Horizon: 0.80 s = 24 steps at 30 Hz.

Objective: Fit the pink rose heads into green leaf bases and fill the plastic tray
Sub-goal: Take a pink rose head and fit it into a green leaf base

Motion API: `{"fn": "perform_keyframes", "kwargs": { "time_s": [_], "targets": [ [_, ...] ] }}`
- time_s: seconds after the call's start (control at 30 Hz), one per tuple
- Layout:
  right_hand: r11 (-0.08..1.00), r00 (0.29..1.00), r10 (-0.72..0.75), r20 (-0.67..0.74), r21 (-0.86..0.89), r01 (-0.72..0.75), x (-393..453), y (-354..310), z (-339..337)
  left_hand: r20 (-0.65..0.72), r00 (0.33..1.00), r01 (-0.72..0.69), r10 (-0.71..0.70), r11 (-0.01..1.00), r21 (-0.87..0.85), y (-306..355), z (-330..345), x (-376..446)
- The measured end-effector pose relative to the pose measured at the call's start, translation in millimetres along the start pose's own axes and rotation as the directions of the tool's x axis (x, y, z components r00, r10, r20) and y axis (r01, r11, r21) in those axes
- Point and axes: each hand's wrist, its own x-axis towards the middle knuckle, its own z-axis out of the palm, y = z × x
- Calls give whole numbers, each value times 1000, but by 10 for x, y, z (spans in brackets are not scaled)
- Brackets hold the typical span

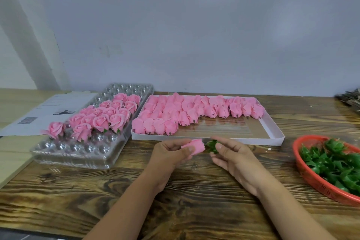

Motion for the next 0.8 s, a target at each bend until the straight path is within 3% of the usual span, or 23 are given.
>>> {"fn": "perform_keyframes", "kwargs": {
  "time_s": [0.23,0.47,0.8],
  "targets": [
    [990,997,71,34,117,-74,17,50,17,39,999,-34,31,995,99,-21,-10,8],
    [1000,998,-1,-66,-24,0,-7,112,52,63,994,-96,87,984,151,-36,11,-10],
    [995,996,-66,-53,-77,62,-10,142,58,16,995,-102,101,964,245,-76,35,2]
  ]
}}
